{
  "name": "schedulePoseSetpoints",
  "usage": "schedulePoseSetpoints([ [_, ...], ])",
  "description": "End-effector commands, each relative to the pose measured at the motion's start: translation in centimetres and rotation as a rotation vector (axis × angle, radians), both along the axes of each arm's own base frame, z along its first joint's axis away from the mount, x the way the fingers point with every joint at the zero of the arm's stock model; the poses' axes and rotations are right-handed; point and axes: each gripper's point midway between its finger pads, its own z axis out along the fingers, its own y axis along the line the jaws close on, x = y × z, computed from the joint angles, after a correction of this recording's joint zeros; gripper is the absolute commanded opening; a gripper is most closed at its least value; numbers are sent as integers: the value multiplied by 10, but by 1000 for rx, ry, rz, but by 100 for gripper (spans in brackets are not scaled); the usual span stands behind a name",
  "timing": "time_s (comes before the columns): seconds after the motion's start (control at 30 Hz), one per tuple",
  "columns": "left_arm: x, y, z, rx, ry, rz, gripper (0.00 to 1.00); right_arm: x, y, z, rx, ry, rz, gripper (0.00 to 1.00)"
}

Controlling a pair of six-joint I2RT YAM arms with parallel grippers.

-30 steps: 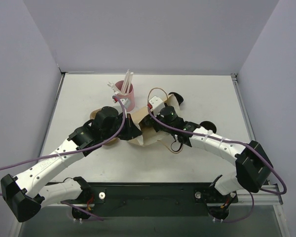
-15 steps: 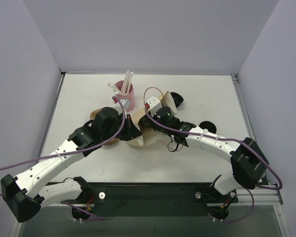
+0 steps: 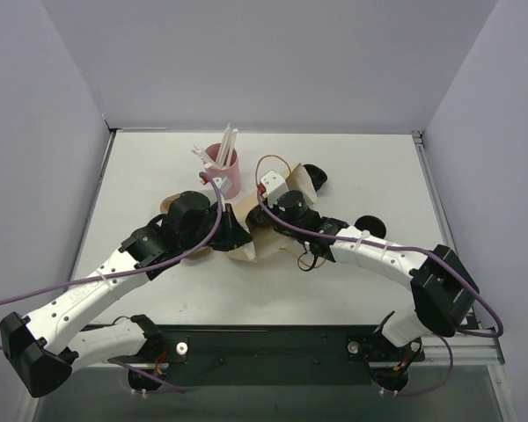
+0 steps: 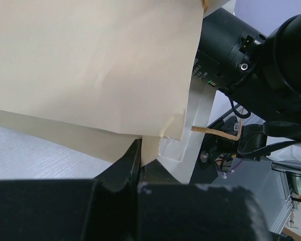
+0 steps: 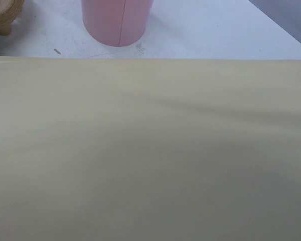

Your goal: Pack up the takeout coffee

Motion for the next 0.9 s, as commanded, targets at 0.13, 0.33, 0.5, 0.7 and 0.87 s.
schedulePoseSetpoints([
  [0.13,-3,-6,27,-81,-55,-25,0,-1,7,11,23,-18,29,0],
  [0.33,-3,-4,27,-76,-58,-21,0,-5,4,20,43,-31,34,0],
  [0.5,-3,-2,26,-69,-57,-18,0,-6,4,24,58,-30,50,0],
  [0.7,-4,-5,26,-76,-57,-30,0,-4,4,16,37,-12,37,40],
  [0.87,-3,-5,23,-75,-49,-27,0,-1,5,9,11,1,23,55],
])
